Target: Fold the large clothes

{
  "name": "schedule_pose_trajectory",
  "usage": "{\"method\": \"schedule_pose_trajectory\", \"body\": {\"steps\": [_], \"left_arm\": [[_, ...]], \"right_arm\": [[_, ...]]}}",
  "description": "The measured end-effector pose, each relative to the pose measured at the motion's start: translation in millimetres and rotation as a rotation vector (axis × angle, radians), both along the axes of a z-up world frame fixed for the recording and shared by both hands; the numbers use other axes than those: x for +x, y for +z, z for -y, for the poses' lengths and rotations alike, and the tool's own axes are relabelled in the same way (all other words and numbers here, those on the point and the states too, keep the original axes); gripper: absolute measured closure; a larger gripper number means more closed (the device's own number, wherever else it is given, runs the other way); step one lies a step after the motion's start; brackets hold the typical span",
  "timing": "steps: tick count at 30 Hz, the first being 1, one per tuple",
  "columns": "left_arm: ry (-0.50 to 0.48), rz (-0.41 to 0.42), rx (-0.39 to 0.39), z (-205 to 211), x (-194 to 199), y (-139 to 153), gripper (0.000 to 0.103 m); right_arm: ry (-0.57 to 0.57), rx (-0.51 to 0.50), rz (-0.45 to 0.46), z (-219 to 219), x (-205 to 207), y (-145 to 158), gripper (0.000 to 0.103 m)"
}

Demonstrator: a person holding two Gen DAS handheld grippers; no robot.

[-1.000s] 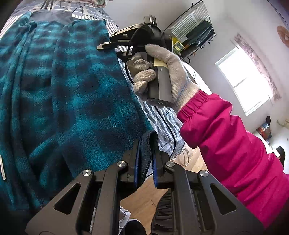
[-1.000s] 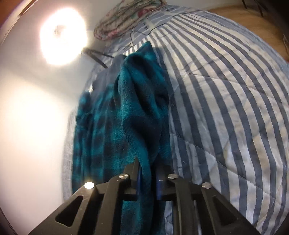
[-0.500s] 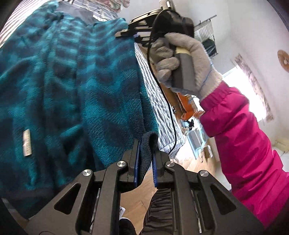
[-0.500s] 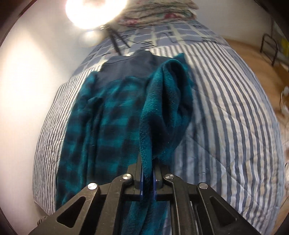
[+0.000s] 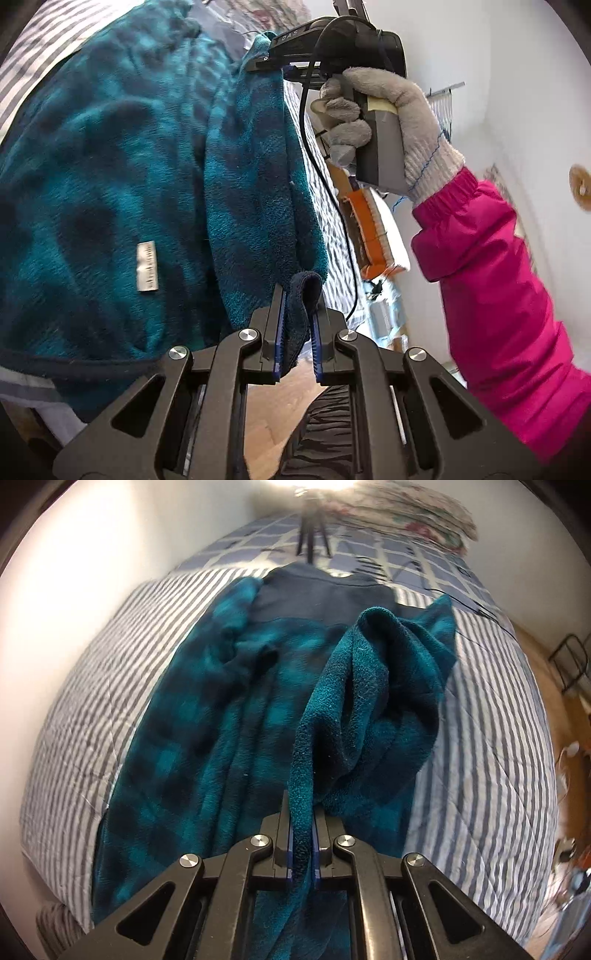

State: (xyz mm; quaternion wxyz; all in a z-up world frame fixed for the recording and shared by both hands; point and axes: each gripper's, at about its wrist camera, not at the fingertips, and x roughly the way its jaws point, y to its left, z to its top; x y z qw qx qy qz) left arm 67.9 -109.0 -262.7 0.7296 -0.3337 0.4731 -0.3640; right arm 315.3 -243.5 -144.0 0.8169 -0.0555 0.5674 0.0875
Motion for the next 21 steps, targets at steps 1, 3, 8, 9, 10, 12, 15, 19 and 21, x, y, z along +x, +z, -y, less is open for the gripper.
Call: {"method": "schedule_pose_trajectory", "body": {"steps": [1, 3, 8, 9, 10, 12, 15, 19, 21], "left_arm": [[0.012, -0.012, -0.007, -4.0, 0.8, -2.0, 0.093], [0.035, -0.037, -0.019, -11.5, 2.6, -6.8, 0.093], [0.079, -0.084, 0.006, -25.3, 0.9, -19.3, 0.093], [0.082, -0.087, 0.012, -27.9, 0.9, -20.2, 0.093], [0.086, -0.086, 0.018, -28.9, 0.3, -20.1, 0.093], [0.088, -0.077, 0.032, -29.0, -1.1, -18.0, 0.093], [0.077, -0.067, 0.045, -28.3, -3.7, -16.1, 0.093], [0.077, -0.081, 0.022, -30.7, -2.5, -16.9, 0.093], [0.082, -0.086, 0.017, -31.7, -2.6, -15.6, 0.093]], "right_arm": [[0.014, -0.014, -0.004, -6.9, 2.0, -3.8, 0.098], [0.039, -0.039, -0.010, -18.1, 5.0, -11.7, 0.098], [0.069, -0.078, -0.041, -37.8, 9.1, -44.7, 0.098], [0.073, -0.073, -0.044, -40.2, 8.9, -51.0, 0.097], [0.079, -0.070, -0.040, -42.4, 8.1, -54.5, 0.096], [0.096, -0.047, -0.023, -40.5, 4.5, -53.1, 0.087], [0.106, 0.103, -0.018, -19.2, -2.2, -32.9, 0.076], [0.044, 0.302, 0.060, 36.3, -24.2, 10.9, 0.074], [-0.011, 0.375, 0.068, 67.0, -41.1, 21.0, 0.074]]}}
